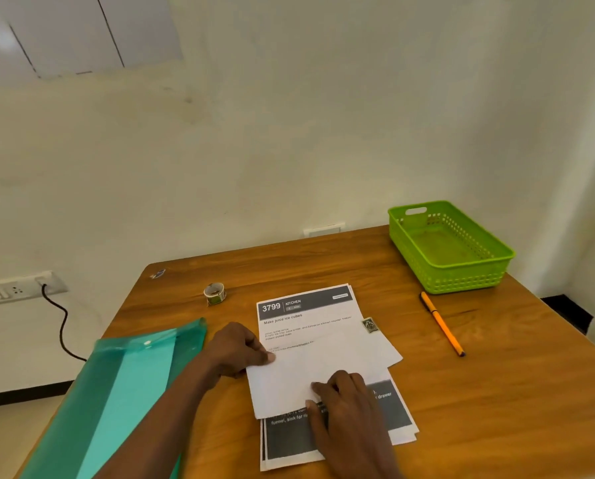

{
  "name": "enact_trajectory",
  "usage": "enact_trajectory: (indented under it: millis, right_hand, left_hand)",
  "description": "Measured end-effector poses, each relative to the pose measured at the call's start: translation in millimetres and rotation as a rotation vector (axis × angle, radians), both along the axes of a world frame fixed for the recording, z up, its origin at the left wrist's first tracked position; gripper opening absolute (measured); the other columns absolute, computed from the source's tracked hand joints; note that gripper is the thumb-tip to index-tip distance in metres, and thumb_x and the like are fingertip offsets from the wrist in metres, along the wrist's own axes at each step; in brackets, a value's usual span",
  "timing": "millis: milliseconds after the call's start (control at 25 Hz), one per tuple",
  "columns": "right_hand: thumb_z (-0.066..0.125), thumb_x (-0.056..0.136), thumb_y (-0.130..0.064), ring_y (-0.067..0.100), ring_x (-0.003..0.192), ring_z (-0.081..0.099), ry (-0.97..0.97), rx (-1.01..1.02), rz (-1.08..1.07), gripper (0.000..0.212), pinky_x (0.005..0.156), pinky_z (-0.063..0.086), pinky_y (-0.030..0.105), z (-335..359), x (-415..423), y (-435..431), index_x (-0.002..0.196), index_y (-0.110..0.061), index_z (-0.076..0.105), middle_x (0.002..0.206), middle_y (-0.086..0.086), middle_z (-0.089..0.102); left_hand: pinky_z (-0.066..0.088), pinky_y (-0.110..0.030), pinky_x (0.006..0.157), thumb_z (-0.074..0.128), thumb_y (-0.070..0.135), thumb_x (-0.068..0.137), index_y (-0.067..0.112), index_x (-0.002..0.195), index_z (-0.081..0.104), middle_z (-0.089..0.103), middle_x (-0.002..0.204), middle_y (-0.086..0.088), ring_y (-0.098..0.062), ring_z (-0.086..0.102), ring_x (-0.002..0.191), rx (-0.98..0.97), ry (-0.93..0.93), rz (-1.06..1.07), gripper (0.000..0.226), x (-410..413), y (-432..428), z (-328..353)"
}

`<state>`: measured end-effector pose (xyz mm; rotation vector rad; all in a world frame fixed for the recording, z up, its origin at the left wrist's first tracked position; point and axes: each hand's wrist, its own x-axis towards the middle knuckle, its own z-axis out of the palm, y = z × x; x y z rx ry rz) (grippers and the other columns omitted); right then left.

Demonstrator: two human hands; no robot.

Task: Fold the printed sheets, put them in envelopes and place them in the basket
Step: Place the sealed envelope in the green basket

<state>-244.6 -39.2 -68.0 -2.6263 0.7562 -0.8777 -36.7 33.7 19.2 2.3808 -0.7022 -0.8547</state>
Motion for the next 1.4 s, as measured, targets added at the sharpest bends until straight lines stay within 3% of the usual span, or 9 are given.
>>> enact_trajectory:
  millis: [80, 280, 440, 520, 600, 840, 1040, 1240, 1400]
  right_hand:
    - [0.041, 0.092, -0.053, 0.011, 0.070, 0.064, -0.143, 0.025, 0.011, 0.042, 0.060, 0.055, 0.019, 1.5, -3.3, 1.0, 0.085, -0.028, 0.074, 0.083, -0.011, 0.070]
    - [0.051, 0.088, -0.051, 0.003, 0.063, 0.064, -0.342, 0.093, 0.024, 0.034, 0.058, 0.054, 0.014, 12.3, -23.9, 7.5, 0.083, -0.027, 0.074, 0.076, -0.013, 0.072]
    - [0.039, 0.082, -0.072, 0.005, 0.066, 0.066, -0.278, 0.754, -0.041, 0.045, 0.064, 0.057, 0.020, 48.1, -33.7, 5.0, 0.079, -0.035, 0.063, 0.067, -0.011, 0.070]
    - [0.049, 0.085, -0.060, 0.013, 0.063, 0.067, -0.328, 1.162, -0.058, 0.035, 0.057, 0.055, 0.025, 67.1, -36.0, -7.9, 0.090, -0.028, 0.063, 0.067, -0.001, 0.071]
    - [0.055, 0.093, -0.044, 0.019, 0.063, 0.068, -0.431, 1.318, -0.071, 0.020, 0.050, 0.052, 0.028, 83.8, -41.9, -26.0, 0.098, -0.026, 0.059, 0.072, 0.006, 0.072]
    - [0.056, 0.096, -0.019, 0.018, 0.066, 0.068, -0.482, 0.986, -0.137, 0.017, 0.050, 0.050, 0.022, 104.2, -68.5, -84.1, 0.112, -0.024, 0.053, 0.093, 0.002, 0.069]
    - [0.061, 0.093, -0.021, 0.016, 0.058, 0.068, -0.429, 0.741, -0.204, 0.019, 0.054, 0.054, 0.030, 123.5, -96.7, -148.8, 0.112, -0.023, 0.061, 0.078, 0.001, 0.070]
    - [0.069, 0.087, -0.030, 0.018, 0.068, 0.065, -0.346, 0.574, -0.321, 0.025, 0.068, 0.058, 0.044, 139.8, -107.6, -215.7, 0.110, -0.019, 0.068, 0.075, 0.000, 0.067]
    - [0.069, 0.088, -0.026, 0.018, 0.082, 0.064, -0.300, 0.501, -0.378, 0.034, 0.075, 0.056, 0.036, 145.5, -105.2, -262.9, 0.117, -0.009, 0.066, 0.090, 0.002, 0.068]
  left_hand:
    - [0.056, -0.024, 0.067, 0.078, 0.026, 0.082, 0.008, 0.094, 0.068, 0.073, 0.093, -0.002, -0.020, 0.070, 0.088, -0.042, 0.041, 0.000, 0.024, -7.4, 2.4, 12.7]
    - [0.058, -0.041, 0.082, 0.076, 0.022, 0.083, 0.004, 0.095, 0.069, 0.076, 0.091, -0.009, -0.030, 0.070, 0.094, -0.332, 0.160, 0.118, 0.023, -30.3, 9.8, 42.2]
    - [0.058, -0.045, 0.081, 0.072, 0.024, 0.086, 0.006, 0.092, 0.069, 0.075, 0.089, -0.009, -0.031, 0.069, 0.092, -0.551, 0.128, 0.268, 0.019, -66.5, -5.1, 40.8]
    - [0.058, -0.044, 0.076, 0.071, 0.024, 0.088, 0.009, 0.091, 0.069, 0.075, 0.086, -0.007, -0.029, 0.070, 0.085, -0.659, 0.137, 0.388, 0.016, -90.5, -20.8, 32.4]
    - [0.058, -0.040, 0.072, 0.071, 0.024, 0.088, 0.013, 0.089, 0.070, 0.073, 0.087, -0.005, -0.025, 0.068, 0.081, -0.736, 0.117, 0.531, 0.011, -115.2, -39.6, 20.6]
    - [0.062, -0.035, 0.072, 0.076, 0.017, 0.084, 0.021, 0.091, 0.070, 0.073, 0.094, 0.001, -0.019, 0.071, 0.084, -0.841, 0.181, 0.519, 0.010, -158.2, -88.3, 2.7]
    - [0.061, -0.033, 0.071, 0.076, 0.004, 0.081, 0.010, 0.098, 0.070, 0.075, 0.094, -0.005, -0.019, 0.074, 0.084, -0.856, 0.469, 0.354, 0.019, -176.8, -130.3, 22.9]
    - [0.060, -0.028, 0.068, 0.079, 0.009, 0.080, 0.009, 0.101, 0.069, 0.074, 0.098, -0.005, -0.019, 0.073, 0.088, -0.858, 0.472, 0.251, 0.023, -182.8, -189.4, 33.1]
    - [0.058, -0.025, 0.065, 0.080, 0.008, 0.079, 0.004, 0.105, 0.066, 0.070, 0.106, -0.013, -0.022, 0.071, 0.088, -0.802, 0.482, 0.195, 0.030, -173.7, -243.4, 34.4]
